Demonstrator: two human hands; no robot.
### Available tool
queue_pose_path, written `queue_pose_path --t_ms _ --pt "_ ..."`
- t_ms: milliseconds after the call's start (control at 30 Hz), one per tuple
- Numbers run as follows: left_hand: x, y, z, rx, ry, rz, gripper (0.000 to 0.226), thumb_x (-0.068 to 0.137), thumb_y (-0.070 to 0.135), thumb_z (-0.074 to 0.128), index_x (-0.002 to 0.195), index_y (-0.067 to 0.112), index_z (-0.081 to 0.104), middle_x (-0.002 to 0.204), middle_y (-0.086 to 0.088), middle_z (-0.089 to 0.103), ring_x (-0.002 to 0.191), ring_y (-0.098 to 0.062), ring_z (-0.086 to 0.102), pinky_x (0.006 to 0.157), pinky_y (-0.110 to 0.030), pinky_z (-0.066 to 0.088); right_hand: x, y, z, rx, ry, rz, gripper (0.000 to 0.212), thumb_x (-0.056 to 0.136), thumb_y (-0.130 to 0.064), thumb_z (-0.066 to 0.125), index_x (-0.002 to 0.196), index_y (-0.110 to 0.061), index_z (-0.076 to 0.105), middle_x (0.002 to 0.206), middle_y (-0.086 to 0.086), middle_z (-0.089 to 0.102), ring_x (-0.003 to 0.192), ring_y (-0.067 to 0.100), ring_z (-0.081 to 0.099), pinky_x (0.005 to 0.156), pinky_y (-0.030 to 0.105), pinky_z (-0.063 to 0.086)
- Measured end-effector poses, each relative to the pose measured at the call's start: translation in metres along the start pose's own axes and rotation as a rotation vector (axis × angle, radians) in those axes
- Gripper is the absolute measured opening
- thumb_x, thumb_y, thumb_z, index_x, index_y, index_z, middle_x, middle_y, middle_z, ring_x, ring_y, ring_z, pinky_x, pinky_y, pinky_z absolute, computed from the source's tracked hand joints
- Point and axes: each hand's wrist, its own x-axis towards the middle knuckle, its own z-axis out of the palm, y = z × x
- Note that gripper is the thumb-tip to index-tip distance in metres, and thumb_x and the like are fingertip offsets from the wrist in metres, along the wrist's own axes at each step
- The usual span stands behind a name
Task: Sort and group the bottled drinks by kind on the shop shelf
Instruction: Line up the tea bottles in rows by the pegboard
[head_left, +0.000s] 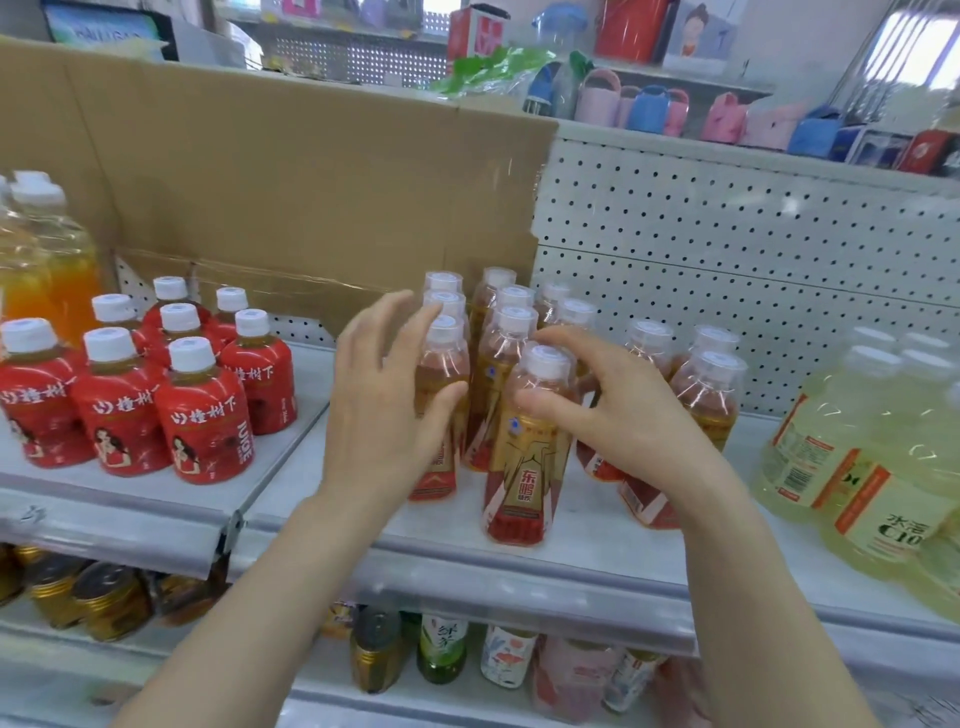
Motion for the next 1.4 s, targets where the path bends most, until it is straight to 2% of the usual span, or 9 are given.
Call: queue_pose_path --t_ms 133,233,400,500,667,833,1000,1233,1400 --pt "0.016 -0.018 -0.001 -0.004 -0.207 -0.011 0.073 0.084 0.025 0.077 0.148 0.017 0.043 0.150 0.001 0.042 0.134 -0.020 0.043 0.110 -0.035 0.039 0.010 -0.003 0.018 -0.013 0.091 -0.030 0.063 0.090 -0.054 0.067 0.147 -0.037 0.047 0.138 -0.011 0.054 0.109 0.010 0.058 0.097 0.036 0.050" --pt "0.019 -0.021 -0.004 -0.058 -0.251 -0.031 0.068 0.084 0.024 0.076 0.145 0.022 0.045 0.149 0.007 0.040 0.127 -0.014 0.048 0.099 -0.034 0.046 0.019 -0.004 0.029 -0.036 0.129 -0.043 0.063 0.090 -0.053 0.067 0.147 -0.036 0.047 0.127 -0.006 0.057 0.102 0.012 0.058 0.091 0.031 0.045" --pt "0.024 -0.027 -0.009 -0.133 -0.307 -0.018 0.065 0.085 0.024 0.076 0.143 0.025 0.046 0.149 0.012 0.037 0.126 -0.011 0.050 0.099 -0.040 0.049 0.021 -0.005 0.034 -0.111 0.143 -0.065 0.063 0.090 -0.056 0.064 0.147 -0.037 0.046 0.128 -0.009 0.056 0.108 0.012 0.055 0.088 0.027 0.039" --pt "0.027 -0.030 -0.011 -0.132 -0.330 0.001 0.059 0.087 0.030 0.073 0.141 0.029 0.048 0.147 0.015 0.039 0.126 -0.007 0.049 0.097 -0.034 0.048 0.023 -0.005 0.025 -0.066 0.082 -0.050 0.061 0.089 -0.061 0.061 0.145 -0.041 0.048 0.123 -0.014 0.056 0.105 0.005 0.056 0.089 0.025 0.042" --pt "0.044 -0.034 -0.011 -0.120 -0.299 0.027 0.055 0.089 0.060 0.059 0.137 0.032 0.054 0.143 0.022 0.042 0.131 0.000 0.042 0.103 -0.025 0.039 0.068 0.002 -0.010 -0.009 0.257 0.003 0.032 0.102 -0.035 0.054 0.133 -0.030 0.063 0.112 -0.008 0.065 0.094 0.005 0.062 0.093 0.034 0.051" --pt "0.063 -0.042 -0.002 -0.136 -0.388 0.031 0.075 0.079 0.077 0.038 0.143 0.039 0.048 0.151 0.028 0.033 0.138 0.008 0.028 0.106 -0.018 0.026 0.137 0.010 -0.021 -0.249 -0.036 0.092 0.045 0.099 -0.033 0.060 0.143 -0.032 0.053 0.136 -0.002 0.061 0.118 0.015 0.059 0.091 0.030 0.046" --pt "0.061 -0.049 0.006 -0.201 -0.505 0.001 0.081 0.075 0.080 0.044 0.148 0.045 0.035 0.154 0.038 0.018 0.138 0.018 0.020 0.105 -0.013 0.021 0.171 0.003 -0.011 -0.397 -0.343 0.063 0.051 0.099 -0.036 0.060 0.149 -0.035 0.048 0.148 -0.003 0.055 0.125 0.019 0.057 0.096 0.031 0.046" --pt "0.061 -0.049 0.005 -0.234 -0.481 -0.005 0.075 0.076 0.076 0.049 0.143 0.041 0.043 0.151 0.037 0.026 0.138 0.016 0.026 0.109 -0.025 0.033 0.184 0.006 0.003 -0.247 -0.251 0.062 0.039 0.092 -0.034 0.072 0.130 -0.035 0.066 0.116 -0.003 0.064 0.099 0.013 0.056 0.085 0.027 0.043" --pt "0.061 -0.049 0.006 -0.245 -0.481 -0.022 0.073 0.077 0.076 0.049 0.141 0.043 0.042 0.150 0.039 0.025 0.137 0.016 0.027 0.105 -0.021 0.030 0.168 0.004 0.000 -0.101 -0.189 0.080 0.041 0.097 -0.039 0.065 0.138 -0.037 0.060 0.107 -0.018 0.060 0.093 0.002 0.054 0.087 0.023 0.042"
